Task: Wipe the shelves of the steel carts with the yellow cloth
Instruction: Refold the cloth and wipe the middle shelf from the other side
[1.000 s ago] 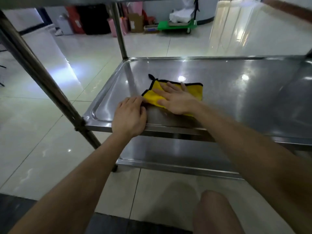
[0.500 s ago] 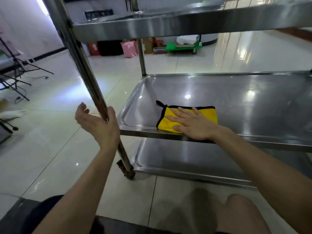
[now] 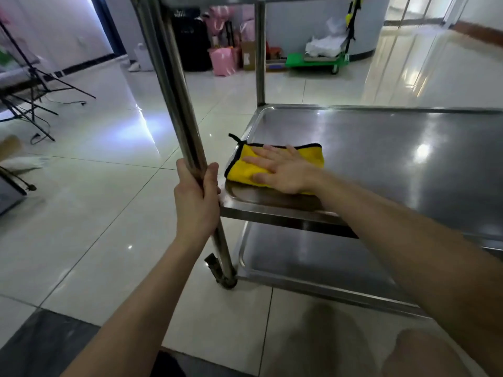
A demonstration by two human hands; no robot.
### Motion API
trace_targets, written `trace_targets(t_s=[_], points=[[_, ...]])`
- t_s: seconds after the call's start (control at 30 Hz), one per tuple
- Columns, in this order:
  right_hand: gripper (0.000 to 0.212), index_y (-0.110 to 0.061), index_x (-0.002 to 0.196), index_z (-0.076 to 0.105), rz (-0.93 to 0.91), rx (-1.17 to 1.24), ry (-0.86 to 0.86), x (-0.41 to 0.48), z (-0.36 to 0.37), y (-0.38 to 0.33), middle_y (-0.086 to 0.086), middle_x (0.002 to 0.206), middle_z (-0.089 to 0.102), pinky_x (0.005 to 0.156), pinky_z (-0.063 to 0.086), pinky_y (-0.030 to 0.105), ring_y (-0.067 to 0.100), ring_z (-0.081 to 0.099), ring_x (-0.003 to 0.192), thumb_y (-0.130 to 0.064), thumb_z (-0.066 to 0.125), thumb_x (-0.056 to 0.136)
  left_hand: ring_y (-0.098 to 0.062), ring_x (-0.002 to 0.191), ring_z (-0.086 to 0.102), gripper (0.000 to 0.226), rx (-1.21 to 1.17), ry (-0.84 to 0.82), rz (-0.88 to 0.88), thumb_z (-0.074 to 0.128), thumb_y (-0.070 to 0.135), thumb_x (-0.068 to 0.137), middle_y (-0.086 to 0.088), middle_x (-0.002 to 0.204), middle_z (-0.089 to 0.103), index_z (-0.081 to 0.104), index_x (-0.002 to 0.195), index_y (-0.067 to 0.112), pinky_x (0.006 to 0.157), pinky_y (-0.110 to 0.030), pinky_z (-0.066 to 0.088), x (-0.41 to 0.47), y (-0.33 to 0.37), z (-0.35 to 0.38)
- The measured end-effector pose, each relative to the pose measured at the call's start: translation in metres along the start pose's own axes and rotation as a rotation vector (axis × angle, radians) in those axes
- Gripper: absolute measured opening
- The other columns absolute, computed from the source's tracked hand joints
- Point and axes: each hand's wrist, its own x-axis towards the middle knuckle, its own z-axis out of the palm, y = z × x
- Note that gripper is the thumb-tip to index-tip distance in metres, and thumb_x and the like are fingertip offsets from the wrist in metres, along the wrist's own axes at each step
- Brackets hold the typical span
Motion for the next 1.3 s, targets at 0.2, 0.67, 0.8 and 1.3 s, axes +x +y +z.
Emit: trace_targets(t_s=[0.2,0.67,0.8,1.3], points=[[0.076,-0.052,0.167,0.012,0.248,0.042,0.048,0.085,-0.022,0.041,-0.011,0.180,0.008,0.126,0.000,0.069,0.023,0.009,0.166,-0.077,0.015,0.095,-0.022,0.063,0.064,0.027,-0.044,0.057,0.075,0.053,0.050,0.106,-0.007,0.074,0.063,0.042,0.109,0.025,0.056,-0.038,0.053,-0.003,0.000,0.007],[0.079,-0.048,0.168,0.005,0.002,-0.016,0.006,-0.039,0.003,-0.059,-0.011,0.179,-0.005,0.130,-0.012,0.060,0.014,-0.008,0.165,-0.084,0.013,0.098,-0.009,0.067,0.061,0.030,-0.047,0.037,0.095,0.052,0.050,0.106,0.015,0.074,0.059,0.039,0.108,0.022,0.057,-0.027,0.046,0.000,0.001,0.008],[0.107,-0.042,0.170,0.001,-0.030,-0.112,-0.012,-0.082,-0.010,-0.074,-0.010,0.180,-0.006,0.129,-0.008,0.067,0.016,-0.008,0.166,-0.097,0.036,0.085,-0.023,0.113,0.060,0.047,0.048,0.056,0.160,0.060,0.032,0.107,-0.007,0.126,0.058,0.042,0.143,0.007,0.097,-0.048,0.053,-0.021,-0.008,0.007],[0.051,-0.022,0.144,0.068,0.108,0.220,0.559,-0.169,0.030,-0.047,0.006,0.145,0.066,0.115,0.046,0.046,0.028,0.058,0.135,-0.038,0.078,0.097,-0.041,0.122,0.062,0.025,0.561,-0.190,0.790,0.063,0.005,0.104,-0.018,0.128,0.070,0.071,0.129,0.003,0.117,-0.055,0.042,-0.044,-0.005,0.007]])
